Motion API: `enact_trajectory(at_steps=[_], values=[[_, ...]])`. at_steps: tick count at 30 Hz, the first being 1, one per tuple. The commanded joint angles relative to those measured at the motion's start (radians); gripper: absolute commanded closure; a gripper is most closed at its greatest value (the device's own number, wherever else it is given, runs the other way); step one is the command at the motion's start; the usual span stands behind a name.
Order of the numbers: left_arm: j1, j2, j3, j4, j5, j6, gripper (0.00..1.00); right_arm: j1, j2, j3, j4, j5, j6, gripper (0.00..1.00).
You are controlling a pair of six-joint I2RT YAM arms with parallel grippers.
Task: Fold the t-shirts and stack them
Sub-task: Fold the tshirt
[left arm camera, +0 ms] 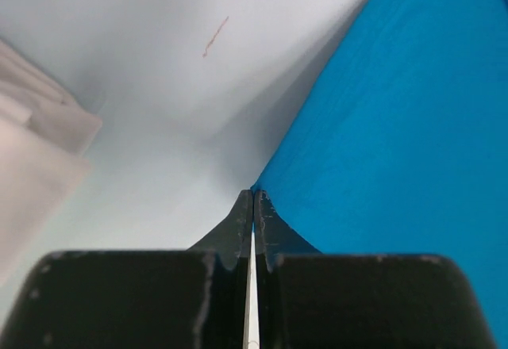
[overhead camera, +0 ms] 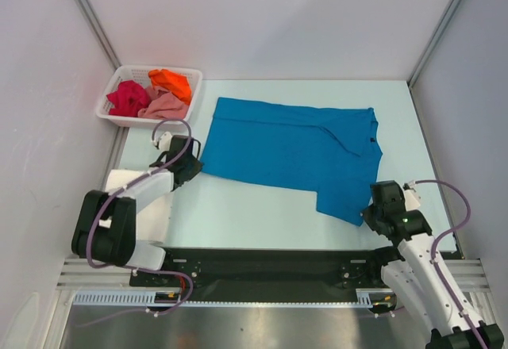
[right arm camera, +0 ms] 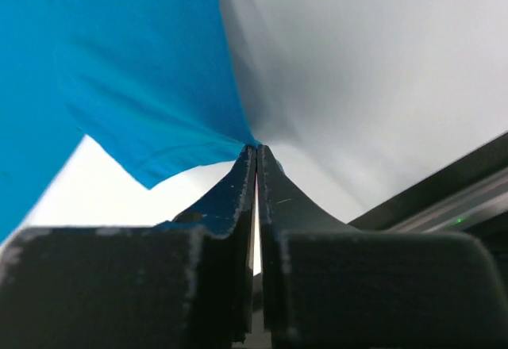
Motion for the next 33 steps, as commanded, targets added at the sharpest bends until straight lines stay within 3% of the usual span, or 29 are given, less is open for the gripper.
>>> enact_trajectory(at_steps=[1,4,5,8,11,13,15,18,21,27,33], values=[[-0.009,-0.105,-0.034,-0.06,-0.023,-0.053,1.0,0.009,-0.014,0.056,-0.085,0.066,0.048,0.95],[-0.009,-0.176,-0.066,-0.099,-0.04,-0.071,0.77,0.011,-0.018,0.104,-0.131,0.094,0.055,0.74],[-0.009,-0.191,-0.075,-0.125,-0.046,-0.076,0.58,0.011,-0.027,0.109,-0.131,0.098,0.051,0.73],[-0.009,-0.26,-0.093,-0.16,-0.06,-0.082,0.39,0.012,-0.015,0.147,-0.103,0.088,-0.001,0.61],[-0.019,-0.334,-0.098,-0.163,-0.065,-0.05,0.39,0.011,0.062,0.185,0.028,0.092,-0.154,0.43],[-0.047,-0.35,-0.084,-0.148,-0.039,-0.009,0.4,0.009,0.138,0.203,0.246,0.028,-0.265,0.38],[-0.068,-0.354,-0.078,-0.088,0.021,0.033,0.43,0.009,0.281,0.234,0.439,-0.013,-0.36,0.42],[-0.131,-0.331,-0.074,0.037,0.159,0.083,0.5,0.017,0.51,0.329,0.637,-0.059,-0.452,0.66],[-0.213,-0.302,-0.057,0.11,0.193,0.13,0.53,0.027,0.747,0.437,0.763,-0.104,-0.512,0.76],[-0.312,-0.259,-0.043,0.161,0.213,0.171,0.56,0.055,1.049,0.647,0.814,-0.104,-0.575,0.62],[-0.323,-0.23,-0.063,0.197,0.248,0.17,0.57,0.055,1.227,0.76,0.831,-0.075,-0.603,0.63]])
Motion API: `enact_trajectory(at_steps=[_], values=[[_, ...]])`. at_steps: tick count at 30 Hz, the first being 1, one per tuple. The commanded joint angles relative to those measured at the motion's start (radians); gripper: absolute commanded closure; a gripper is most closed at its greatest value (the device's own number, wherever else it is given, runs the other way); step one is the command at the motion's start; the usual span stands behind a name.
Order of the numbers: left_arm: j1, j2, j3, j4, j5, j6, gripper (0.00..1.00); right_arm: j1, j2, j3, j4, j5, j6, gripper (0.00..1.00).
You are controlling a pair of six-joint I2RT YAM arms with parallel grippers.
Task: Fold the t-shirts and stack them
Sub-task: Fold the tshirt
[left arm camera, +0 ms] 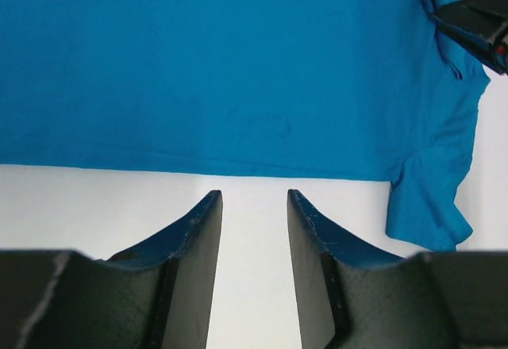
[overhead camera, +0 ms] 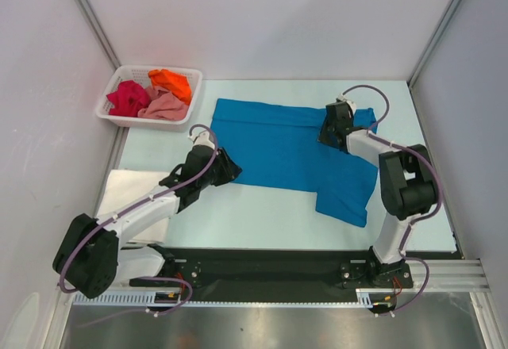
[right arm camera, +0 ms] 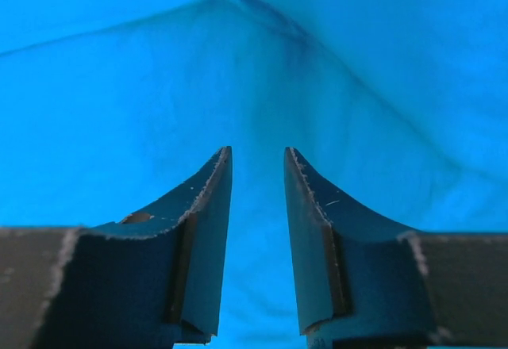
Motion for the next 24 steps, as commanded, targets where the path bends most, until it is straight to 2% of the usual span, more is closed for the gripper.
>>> enact_trajectory(at_steps=[1,5,8,24], values=[[-0.005,0.009,0.023,0.063,0.033,0.03,0.57,-0.001,0.056,0.092,0.046,0.038,-0.045,0.64],[-0.004,0.009,0.028,0.063,0.033,0.039,0.57,-0.009,0.107,0.128,0.024,0.068,-0.018,0.74],[-0.002,0.01,0.032,0.063,0.033,0.041,0.57,-0.015,0.144,0.154,0.017,0.095,-0.013,0.74],[-0.002,0.04,0.045,0.07,0.064,0.044,0.57,-0.054,0.239,0.225,-0.029,0.155,-0.028,0.64]])
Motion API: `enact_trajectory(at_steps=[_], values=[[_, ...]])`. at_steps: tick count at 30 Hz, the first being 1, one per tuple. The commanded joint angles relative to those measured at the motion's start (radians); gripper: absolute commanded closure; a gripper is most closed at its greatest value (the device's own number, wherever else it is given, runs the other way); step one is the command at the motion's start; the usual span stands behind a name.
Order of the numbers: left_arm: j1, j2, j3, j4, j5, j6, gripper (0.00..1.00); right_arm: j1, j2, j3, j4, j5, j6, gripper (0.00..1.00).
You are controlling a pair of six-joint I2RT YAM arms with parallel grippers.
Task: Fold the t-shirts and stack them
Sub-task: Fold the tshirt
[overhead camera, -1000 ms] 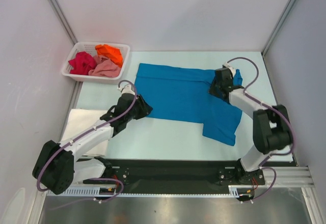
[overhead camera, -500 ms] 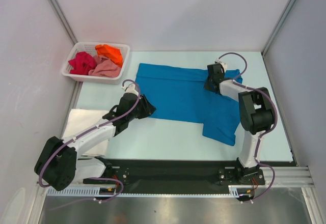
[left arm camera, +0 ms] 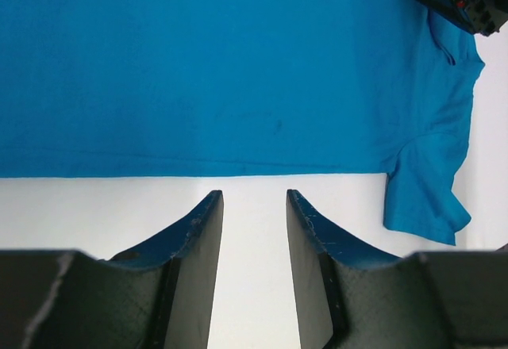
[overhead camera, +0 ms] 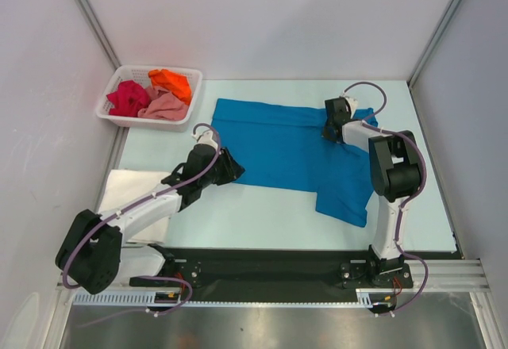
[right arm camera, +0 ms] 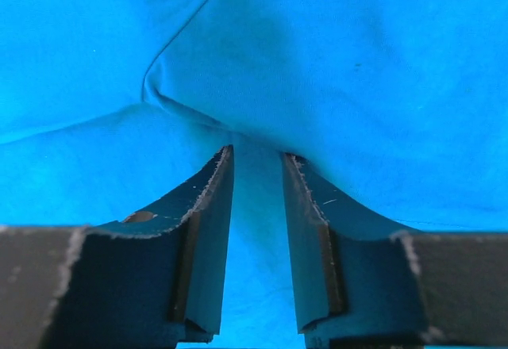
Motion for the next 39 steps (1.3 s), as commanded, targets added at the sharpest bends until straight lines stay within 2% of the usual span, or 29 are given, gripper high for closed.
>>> enact_trajectory(at_steps=[1,9,20,32,34,39], values=[[-0.002,0.009,0.038,0.034,0.016,0.017,0.57,-0.012,0.017,0.046,0.003,0.04,-0.013,0.63],[-0.002,0.006,0.036,0.035,0.019,0.017,0.57,-0.02,0.0,0.034,-0.017,0.057,-0.015,0.58],[-0.001,0.022,0.035,0.042,0.035,0.005,0.57,-0.023,0.002,0.029,-0.008,0.052,-0.044,0.58],[-0.001,0.034,0.032,0.053,0.039,-0.006,0.58,-0.009,0.002,0.051,-0.037,0.031,-0.03,0.89],[-0.002,0.036,0.033,0.054,0.041,-0.009,0.58,-0.007,-0.007,0.052,-0.043,0.033,-0.035,0.99],[-0.002,0.036,0.032,0.056,0.044,-0.012,0.58,-0.003,-0.035,0.049,-0.063,0.017,-0.044,1.0]])
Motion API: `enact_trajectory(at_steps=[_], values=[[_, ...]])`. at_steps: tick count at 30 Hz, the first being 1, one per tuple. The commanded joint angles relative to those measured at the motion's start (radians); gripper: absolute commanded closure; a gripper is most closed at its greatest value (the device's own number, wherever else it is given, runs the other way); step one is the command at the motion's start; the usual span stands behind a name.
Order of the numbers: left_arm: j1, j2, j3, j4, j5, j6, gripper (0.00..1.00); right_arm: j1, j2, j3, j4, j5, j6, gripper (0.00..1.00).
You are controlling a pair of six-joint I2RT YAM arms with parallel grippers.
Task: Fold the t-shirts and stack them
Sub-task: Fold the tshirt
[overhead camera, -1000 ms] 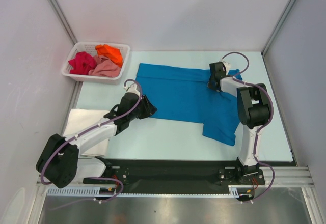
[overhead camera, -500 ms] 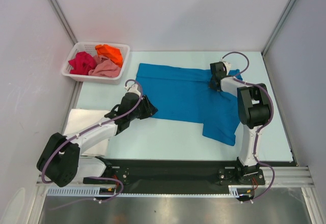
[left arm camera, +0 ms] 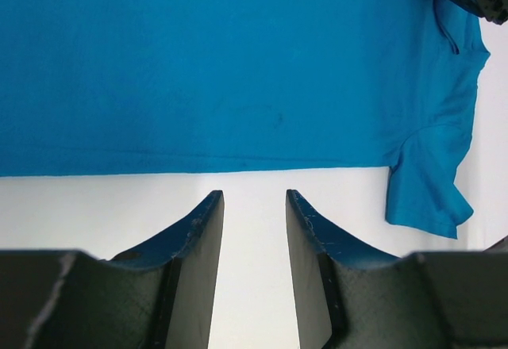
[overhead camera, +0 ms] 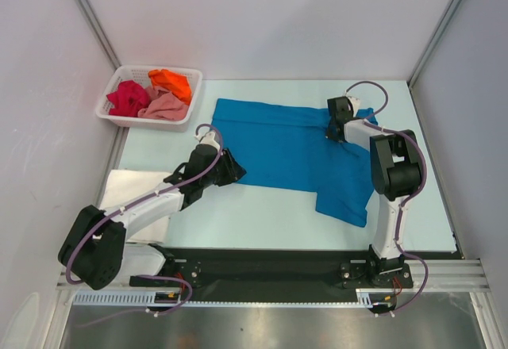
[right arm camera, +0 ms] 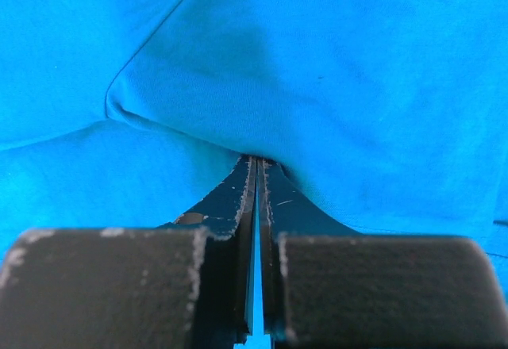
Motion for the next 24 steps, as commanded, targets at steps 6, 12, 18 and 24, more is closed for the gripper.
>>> enact_trajectory(at_steps=[6,12,18,24], values=[[-0.004,0.002,0.022,0.056,0.018,-0.024,0.58,0.035,-0.112,0.019,-0.073,-0.026,-0.001,1.0],[-0.004,0.012,0.023,0.063,0.03,-0.035,0.58,0.048,-0.146,-0.003,-0.109,-0.052,0.027,1.0],[-0.004,0.013,0.022,0.064,0.035,-0.039,0.58,0.052,-0.154,-0.02,-0.127,-0.103,0.035,1.0],[-0.004,0.012,0.017,0.064,0.036,-0.042,0.58,0.059,-0.165,-0.03,-0.148,-0.126,0.041,1.0]])
